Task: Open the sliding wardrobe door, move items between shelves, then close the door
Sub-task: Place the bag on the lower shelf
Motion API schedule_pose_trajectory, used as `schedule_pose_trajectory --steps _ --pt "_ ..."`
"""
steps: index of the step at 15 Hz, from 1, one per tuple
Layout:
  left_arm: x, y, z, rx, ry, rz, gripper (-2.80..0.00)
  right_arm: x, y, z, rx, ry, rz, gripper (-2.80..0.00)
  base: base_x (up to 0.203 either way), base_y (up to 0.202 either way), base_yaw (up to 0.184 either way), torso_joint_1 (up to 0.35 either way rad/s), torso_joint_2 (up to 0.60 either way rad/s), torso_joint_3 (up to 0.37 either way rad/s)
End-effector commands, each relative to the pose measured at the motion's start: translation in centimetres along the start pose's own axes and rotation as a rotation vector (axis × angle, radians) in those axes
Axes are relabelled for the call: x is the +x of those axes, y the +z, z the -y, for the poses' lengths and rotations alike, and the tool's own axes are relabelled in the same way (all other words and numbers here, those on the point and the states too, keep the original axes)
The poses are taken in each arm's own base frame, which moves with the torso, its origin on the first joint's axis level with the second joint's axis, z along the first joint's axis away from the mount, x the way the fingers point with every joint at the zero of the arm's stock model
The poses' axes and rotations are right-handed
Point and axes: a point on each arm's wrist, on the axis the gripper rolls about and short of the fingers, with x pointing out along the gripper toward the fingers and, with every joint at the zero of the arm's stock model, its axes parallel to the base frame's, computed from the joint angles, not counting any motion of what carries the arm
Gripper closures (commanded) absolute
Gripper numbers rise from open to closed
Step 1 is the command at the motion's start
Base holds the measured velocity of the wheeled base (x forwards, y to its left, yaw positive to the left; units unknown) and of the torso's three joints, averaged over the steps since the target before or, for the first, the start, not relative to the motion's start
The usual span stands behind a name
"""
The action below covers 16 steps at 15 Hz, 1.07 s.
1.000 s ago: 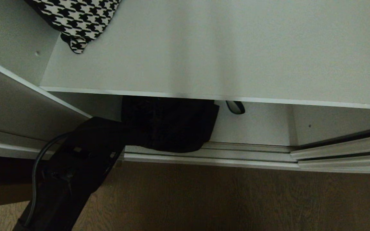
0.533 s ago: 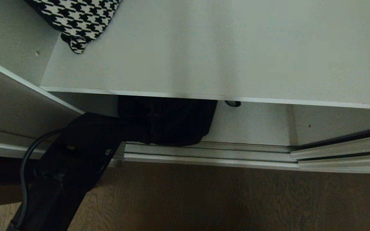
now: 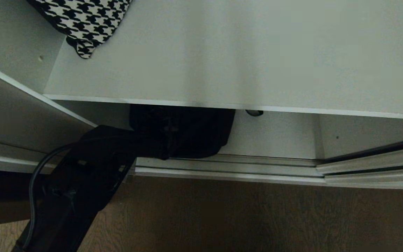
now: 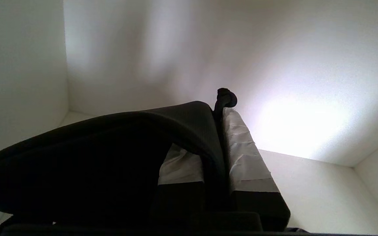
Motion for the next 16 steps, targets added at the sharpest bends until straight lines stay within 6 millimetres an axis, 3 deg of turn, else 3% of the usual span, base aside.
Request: schedule_pose_trajectory --steps 1,8,16 --pt "-0.4 -0.7 -0.1 0.014 0.005 -0.013 -2.8 0.0 0.0 0.0 -0.001 0.0 0.001 0.0 0.0 0.0 0.0 0.0 0.0 0.0" --pt "-0.2 -0.9 0.2 -0.082 -0.029 -0.07 -2.8 0.0 0.0 0.0 -0.001 0.0 0.001 0.0 0.0 0.0 0.0 0.0 0.0 0.0" --pt "1.8 2.4 1.7 -0.207 -0.01 -0.216 -2.8 0.0 0.0 0.0 -0.001 0.0 0.001 0.0 0.0 0.0 0.0 0.0 0.0 0.0"
